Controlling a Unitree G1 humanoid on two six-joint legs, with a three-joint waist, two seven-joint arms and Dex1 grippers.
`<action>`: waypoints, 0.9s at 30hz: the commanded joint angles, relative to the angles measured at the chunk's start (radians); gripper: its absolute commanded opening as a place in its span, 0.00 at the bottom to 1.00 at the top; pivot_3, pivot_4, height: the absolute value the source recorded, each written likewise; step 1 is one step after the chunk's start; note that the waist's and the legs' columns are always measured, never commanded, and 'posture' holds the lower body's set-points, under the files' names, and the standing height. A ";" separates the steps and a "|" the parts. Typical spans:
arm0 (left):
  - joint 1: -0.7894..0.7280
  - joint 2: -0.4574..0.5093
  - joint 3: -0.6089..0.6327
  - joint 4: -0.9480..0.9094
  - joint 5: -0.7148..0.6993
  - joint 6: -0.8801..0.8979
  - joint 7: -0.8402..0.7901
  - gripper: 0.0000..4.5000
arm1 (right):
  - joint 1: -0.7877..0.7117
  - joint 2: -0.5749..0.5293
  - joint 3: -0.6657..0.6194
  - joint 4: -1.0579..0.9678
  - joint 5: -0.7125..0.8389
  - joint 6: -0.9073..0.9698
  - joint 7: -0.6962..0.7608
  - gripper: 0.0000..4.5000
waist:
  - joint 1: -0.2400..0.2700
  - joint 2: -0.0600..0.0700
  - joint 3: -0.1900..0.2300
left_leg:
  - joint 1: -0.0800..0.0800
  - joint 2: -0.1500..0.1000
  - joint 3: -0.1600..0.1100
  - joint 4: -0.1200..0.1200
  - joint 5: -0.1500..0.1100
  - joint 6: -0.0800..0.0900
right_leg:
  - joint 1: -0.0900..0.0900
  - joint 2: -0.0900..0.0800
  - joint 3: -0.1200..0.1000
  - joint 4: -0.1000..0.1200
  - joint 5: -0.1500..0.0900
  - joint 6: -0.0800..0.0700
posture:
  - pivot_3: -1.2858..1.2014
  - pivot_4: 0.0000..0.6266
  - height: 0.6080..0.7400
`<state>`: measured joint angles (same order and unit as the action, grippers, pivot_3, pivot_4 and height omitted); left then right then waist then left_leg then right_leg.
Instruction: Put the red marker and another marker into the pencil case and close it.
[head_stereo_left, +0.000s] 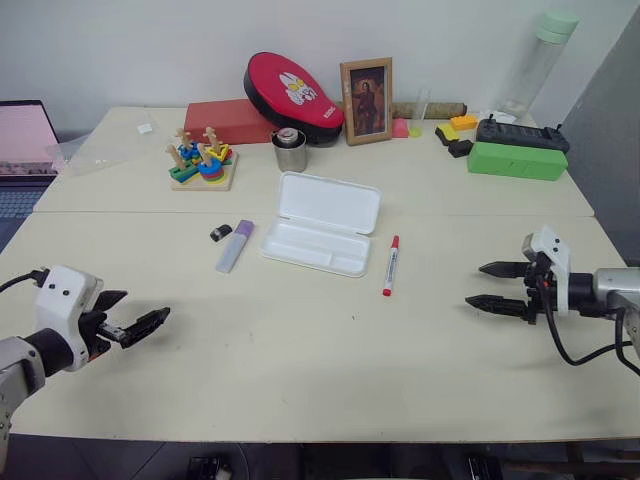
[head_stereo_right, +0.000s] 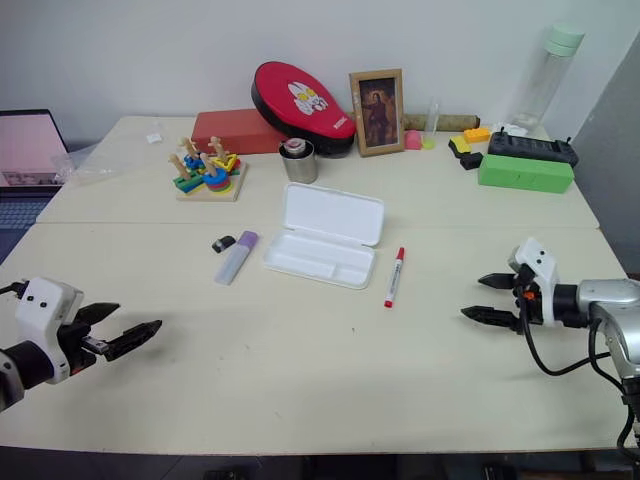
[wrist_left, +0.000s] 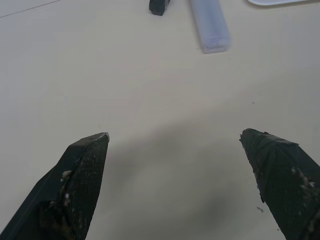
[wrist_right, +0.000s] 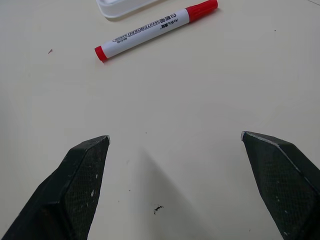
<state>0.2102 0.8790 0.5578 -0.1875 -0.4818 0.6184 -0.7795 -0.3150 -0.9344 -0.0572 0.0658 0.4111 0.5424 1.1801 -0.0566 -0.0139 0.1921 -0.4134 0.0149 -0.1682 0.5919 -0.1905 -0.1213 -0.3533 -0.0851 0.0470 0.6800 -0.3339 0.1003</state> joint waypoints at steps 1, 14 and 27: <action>-0.014 0.002 0.024 0.001 -0.004 -0.017 -0.011 1.00 | -0.012 -0.017 -0.016 -0.010 -0.003 -0.018 0.016 0.98 | 0.000 0.000 0.000 | 0.000 0.000 0.000 0.000 0.000 0.000 | 0.000 0.000 0.000 0.000 0.000 0.000 | 0.52 0.24 1.00; -0.034 -0.010 -0.017 0.024 0.026 -0.045 0.002 1.00 | 0.011 -0.022 -0.021 -0.055 0.011 0.008 0.032 0.98 | 0.001 0.000 0.000 | 0.000 0.000 0.000 0.000 0.000 0.000 | 0.000 0.000 0.000 0.000 0.000 0.000 | 0.52 0.24 1.00; -0.099 -0.002 -0.042 0.061 0.040 -0.059 -0.007 1.00 | 0.059 -0.034 -0.048 -0.086 0.023 0.020 0.024 0.98 | 0.001 0.000 0.000 | 0.000 0.000 0.000 0.000 0.000 0.000 | 0.000 0.000 0.000 0.000 0.000 0.000 | 0.52 0.24 1.00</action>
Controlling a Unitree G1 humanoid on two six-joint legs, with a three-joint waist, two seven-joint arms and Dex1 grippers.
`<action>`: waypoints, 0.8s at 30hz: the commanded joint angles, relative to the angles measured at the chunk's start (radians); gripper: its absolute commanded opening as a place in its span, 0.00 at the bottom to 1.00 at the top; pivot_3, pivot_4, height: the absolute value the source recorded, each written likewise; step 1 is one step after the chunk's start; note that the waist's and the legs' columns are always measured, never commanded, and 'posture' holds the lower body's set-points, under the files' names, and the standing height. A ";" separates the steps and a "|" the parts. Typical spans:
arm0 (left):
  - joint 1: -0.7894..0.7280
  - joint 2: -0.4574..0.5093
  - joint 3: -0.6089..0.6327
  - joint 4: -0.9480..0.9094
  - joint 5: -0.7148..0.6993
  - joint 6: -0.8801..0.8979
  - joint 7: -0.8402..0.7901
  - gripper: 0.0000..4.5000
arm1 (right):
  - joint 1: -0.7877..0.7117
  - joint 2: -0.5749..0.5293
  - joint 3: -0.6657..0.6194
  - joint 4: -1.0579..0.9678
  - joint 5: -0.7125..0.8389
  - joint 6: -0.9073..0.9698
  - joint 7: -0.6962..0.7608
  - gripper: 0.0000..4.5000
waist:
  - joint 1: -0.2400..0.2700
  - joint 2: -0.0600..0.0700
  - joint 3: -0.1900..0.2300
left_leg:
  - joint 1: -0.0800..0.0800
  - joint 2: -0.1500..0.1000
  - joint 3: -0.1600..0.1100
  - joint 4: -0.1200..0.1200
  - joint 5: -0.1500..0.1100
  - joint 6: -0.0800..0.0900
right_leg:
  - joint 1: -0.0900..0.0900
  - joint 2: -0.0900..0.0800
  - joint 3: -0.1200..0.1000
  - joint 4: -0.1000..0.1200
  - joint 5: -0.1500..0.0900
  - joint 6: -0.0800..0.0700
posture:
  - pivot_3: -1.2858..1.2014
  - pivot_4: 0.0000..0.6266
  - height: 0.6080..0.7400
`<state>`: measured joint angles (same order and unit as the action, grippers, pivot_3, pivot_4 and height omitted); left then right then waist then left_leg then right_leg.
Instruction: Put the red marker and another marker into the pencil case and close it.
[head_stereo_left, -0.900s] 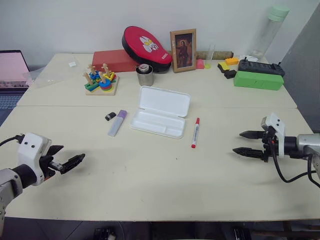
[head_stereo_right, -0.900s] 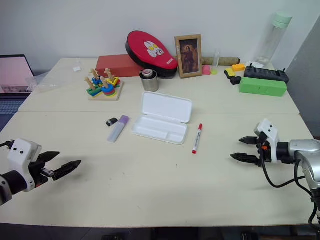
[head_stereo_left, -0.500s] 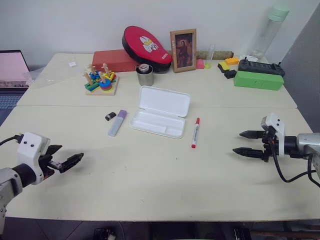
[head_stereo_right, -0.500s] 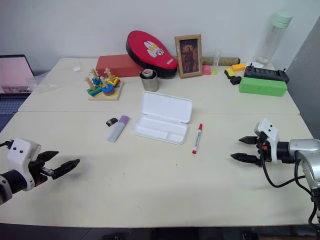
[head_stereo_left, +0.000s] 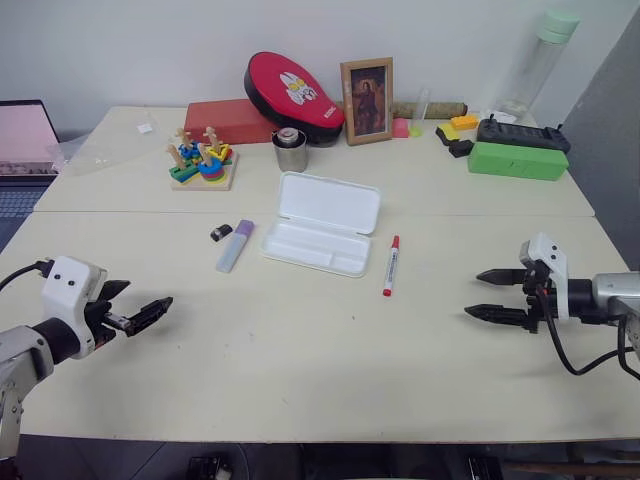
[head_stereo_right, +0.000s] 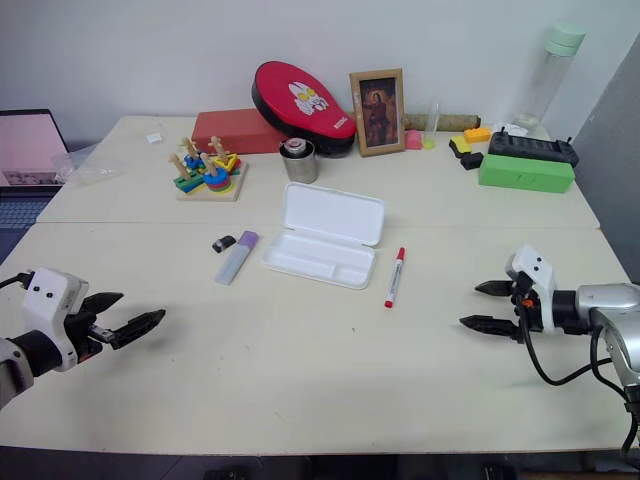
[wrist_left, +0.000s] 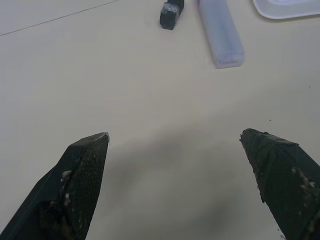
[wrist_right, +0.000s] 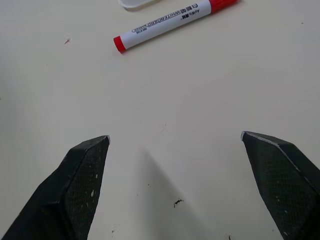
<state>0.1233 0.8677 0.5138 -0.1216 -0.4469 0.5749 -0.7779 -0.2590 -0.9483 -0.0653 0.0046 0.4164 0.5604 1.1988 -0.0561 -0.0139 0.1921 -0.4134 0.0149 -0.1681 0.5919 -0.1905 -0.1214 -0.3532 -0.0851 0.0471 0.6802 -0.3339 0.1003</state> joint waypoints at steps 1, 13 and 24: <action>-0.020 0.012 -0.004 -0.002 0.006 -0.015 -0.009 1.00 | 0.008 -0.020 -0.042 -0.028 0.018 0.002 0.004 0.98 | 0.000 0.000 0.000 | 0.000 0.000 0.000 0.000 0.000 0.000 | 0.000 0.000 0.000 0.000 0.000 0.000 | 0.52 0.24 1.00; -0.110 -0.037 -0.078 -0.047 -0.005 -0.065 -0.021 1.00 | -0.115 0.038 0.011 -0.091 0.025 0.067 -0.056 0.98 | -0.005 0.000 0.000 | 0.000 0.000 0.000 0.000 0.000 0.000 | 0.000 0.000 0.000 0.000 0.000 0.000 | 0.52 0.24 1.00; -0.295 -0.230 -0.304 -0.184 -0.052 -0.095 -0.014 1.00 | -0.433 0.348 0.301 -0.049 -0.117 0.157 -0.238 0.98 | -0.001 0.000 0.000 | -0.001 0.000 -0.001 0.001 0.001 -0.001 | -0.001 0.000 -0.001 0.000 0.000 0.000 | 0.52 0.24 1.00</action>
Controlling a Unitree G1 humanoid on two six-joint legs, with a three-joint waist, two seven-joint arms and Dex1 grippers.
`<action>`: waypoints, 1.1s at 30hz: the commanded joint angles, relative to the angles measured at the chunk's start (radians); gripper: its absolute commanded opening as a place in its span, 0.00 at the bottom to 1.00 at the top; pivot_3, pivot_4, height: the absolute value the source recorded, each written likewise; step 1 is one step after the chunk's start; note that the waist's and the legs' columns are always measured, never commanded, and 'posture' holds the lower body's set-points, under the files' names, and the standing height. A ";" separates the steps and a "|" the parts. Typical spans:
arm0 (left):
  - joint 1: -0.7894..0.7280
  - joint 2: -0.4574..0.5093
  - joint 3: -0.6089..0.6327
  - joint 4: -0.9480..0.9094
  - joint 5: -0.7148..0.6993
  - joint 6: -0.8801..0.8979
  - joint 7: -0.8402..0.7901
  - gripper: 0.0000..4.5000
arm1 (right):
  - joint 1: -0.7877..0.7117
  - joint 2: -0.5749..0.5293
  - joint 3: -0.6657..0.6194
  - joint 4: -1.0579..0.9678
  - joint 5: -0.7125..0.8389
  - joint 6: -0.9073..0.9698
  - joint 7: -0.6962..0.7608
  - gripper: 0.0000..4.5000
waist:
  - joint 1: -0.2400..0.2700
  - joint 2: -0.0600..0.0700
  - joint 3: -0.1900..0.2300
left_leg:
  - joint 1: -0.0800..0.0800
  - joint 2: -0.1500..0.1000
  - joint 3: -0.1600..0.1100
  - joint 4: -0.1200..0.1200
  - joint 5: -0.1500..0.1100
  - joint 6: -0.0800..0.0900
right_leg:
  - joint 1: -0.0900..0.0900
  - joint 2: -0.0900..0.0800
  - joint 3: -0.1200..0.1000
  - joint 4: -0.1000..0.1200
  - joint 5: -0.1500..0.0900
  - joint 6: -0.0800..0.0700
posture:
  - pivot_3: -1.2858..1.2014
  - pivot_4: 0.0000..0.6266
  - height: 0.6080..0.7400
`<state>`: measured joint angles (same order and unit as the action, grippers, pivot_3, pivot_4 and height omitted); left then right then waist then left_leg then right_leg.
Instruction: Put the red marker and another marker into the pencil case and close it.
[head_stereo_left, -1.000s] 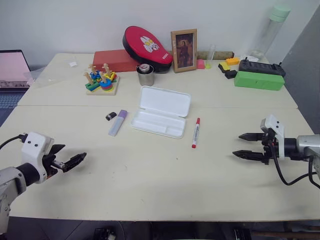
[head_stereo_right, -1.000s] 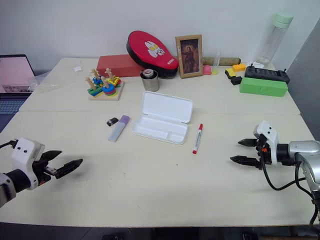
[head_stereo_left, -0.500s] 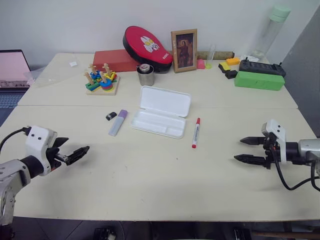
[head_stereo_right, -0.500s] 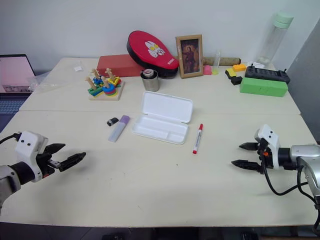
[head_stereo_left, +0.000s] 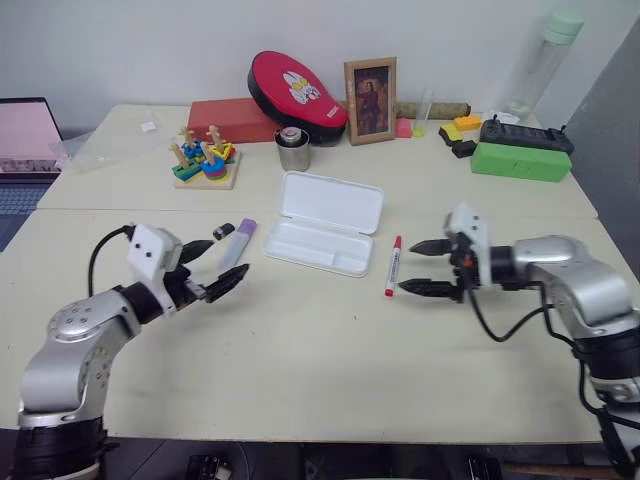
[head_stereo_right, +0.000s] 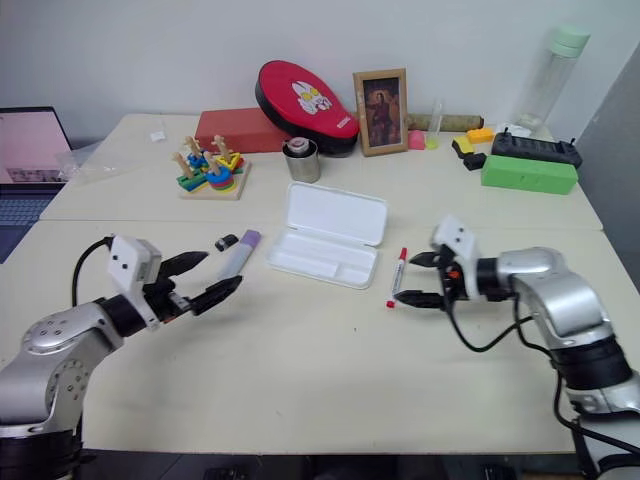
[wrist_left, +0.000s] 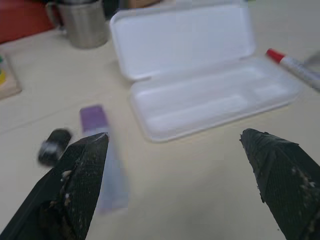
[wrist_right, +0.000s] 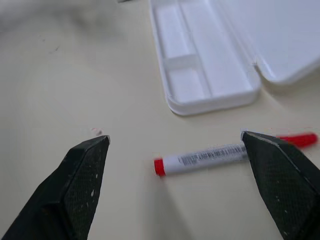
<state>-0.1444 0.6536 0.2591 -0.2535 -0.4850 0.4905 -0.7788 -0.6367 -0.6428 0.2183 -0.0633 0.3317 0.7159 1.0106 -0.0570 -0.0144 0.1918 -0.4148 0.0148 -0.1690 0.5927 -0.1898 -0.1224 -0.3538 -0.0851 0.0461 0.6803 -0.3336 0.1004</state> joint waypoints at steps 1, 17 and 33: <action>-0.038 -0.022 -0.067 -0.056 -0.014 -0.010 -0.014 1.00 | -0.064 0.060 0.027 0.019 -0.035 0.005 -0.057 0.98 | 0.000 0.000 0.000 | 0.000 0.000 0.000 0.000 0.000 0.000 | 0.000 0.000 0.000 0.000 0.000 0.000 | 0.52 0.24 1.00; -0.057 -0.070 -0.162 -0.123 -0.059 0.028 -0.016 1.00 | -0.118 0.280 0.199 0.144 -0.165 -0.018 -0.142 0.98 | -0.004 0.000 0.000 | 0.000 0.000 -0.001 0.000 0.000 0.000 | 0.000 0.000 0.000 0.001 0.000 0.000 | 0.52 0.24 1.00; -0.019 -0.051 -0.135 -0.156 -0.049 0.022 0.024 1.00 | -0.248 0.341 0.255 0.423 -0.305 -0.144 -0.085 0.57 | -0.013 0.000 0.000 | 0.001 0.000 -0.001 0.000 0.000 0.000 | -0.001 0.000 -0.001 0.001 0.000 0.000 | 0.52 0.24 1.00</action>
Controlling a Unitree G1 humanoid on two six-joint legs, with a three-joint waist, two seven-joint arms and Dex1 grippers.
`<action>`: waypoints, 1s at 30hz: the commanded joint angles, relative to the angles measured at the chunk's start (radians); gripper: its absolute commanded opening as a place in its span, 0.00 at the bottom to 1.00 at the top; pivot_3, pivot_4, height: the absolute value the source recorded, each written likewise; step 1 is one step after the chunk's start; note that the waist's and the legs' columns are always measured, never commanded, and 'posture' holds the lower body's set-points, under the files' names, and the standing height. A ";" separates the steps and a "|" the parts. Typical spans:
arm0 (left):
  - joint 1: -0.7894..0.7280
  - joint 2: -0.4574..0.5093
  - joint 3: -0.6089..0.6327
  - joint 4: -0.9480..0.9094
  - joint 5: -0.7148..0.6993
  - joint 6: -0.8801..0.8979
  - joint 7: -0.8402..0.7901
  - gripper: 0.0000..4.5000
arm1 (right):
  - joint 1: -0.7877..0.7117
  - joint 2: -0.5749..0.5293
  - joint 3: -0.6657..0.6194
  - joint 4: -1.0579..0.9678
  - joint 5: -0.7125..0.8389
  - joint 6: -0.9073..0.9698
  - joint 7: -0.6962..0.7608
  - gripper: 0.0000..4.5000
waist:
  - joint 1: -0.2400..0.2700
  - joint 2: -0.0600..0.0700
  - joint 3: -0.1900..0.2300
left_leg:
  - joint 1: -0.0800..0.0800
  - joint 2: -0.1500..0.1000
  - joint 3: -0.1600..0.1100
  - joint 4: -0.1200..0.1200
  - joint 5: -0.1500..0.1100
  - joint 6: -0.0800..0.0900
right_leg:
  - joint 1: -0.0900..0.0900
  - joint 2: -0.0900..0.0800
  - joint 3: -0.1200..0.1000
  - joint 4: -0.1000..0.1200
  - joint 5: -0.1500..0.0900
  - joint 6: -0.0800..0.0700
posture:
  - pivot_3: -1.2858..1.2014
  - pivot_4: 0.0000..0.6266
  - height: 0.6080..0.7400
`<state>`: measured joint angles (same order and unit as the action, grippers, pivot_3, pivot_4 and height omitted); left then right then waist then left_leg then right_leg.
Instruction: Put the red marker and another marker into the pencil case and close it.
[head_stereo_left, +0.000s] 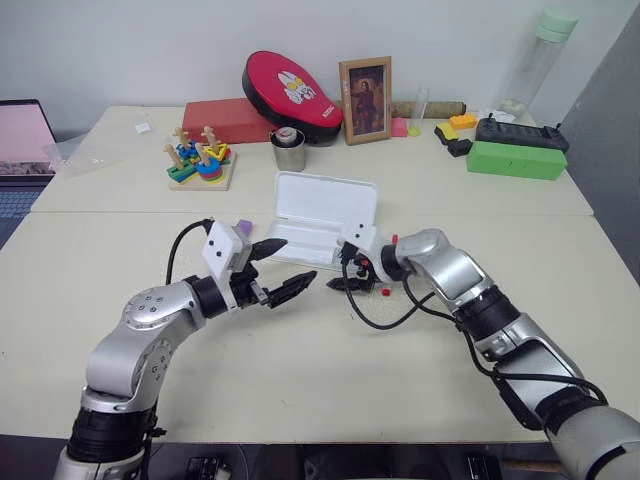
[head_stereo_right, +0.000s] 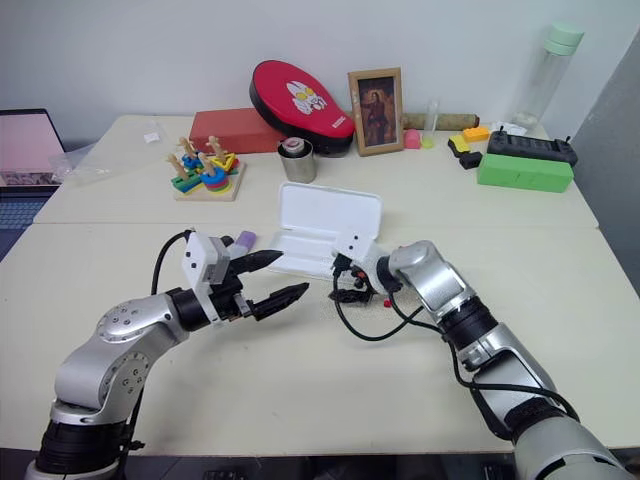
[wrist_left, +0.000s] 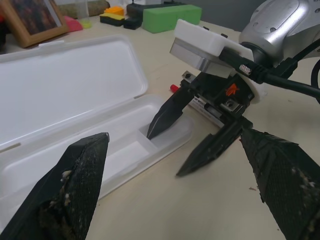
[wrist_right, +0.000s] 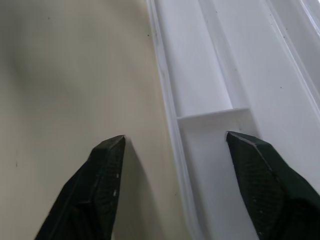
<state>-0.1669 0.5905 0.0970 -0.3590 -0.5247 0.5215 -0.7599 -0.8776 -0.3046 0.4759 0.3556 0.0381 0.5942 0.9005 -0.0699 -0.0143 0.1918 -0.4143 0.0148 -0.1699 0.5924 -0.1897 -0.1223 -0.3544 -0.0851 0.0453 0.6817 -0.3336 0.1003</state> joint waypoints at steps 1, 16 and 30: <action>0.005 0.017 0.031 -0.052 -0.010 -0.008 0.006 1.00 | -0.007 0.004 -0.007 0.009 -0.014 -0.030 0.026 0.50 | -0.001 0.000 0.000 | 0.000 0.000 0.000 0.000 0.000 0.000 | 0.000 0.000 0.000 0.000 0.000 0.000 | 0.52 0.24 1.00; -0.007 0.039 0.041 -0.028 0.016 -0.008 0.026 1.00 | 0.031 -0.015 -0.049 -0.043 -0.014 -0.156 0.064 0.01 | -0.008 0.000 0.000 | 0.000 0.000 0.000 0.000 0.000 0.000 | 0.000 0.000 0.000 0.000 0.000 0.000 | 0.52 0.24 1.00; 0.117 0.087 0.113 -0.165 -0.066 0.084 0.031 1.00 | 0.220 -0.169 -0.004 -0.362 -0.008 -0.291 0.249 0.01 | -0.013 0.000 0.000 | 0.001 0.000 0.000 0.000 0.000 0.001 | 0.001 0.000 0.000 0.000 0.000 0.000 | 0.52 0.24 1.00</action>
<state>-0.0602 0.6632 0.1780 -0.4729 -0.5624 0.5922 -0.7304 -0.6592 -0.4681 0.4679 0.0580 0.0216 0.3122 1.1318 -0.0829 -0.0140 0.1919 -0.4136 0.0148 -0.1699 0.5923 -0.1901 -0.1216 -0.3536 -0.0851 0.0457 0.6816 -0.3337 0.1004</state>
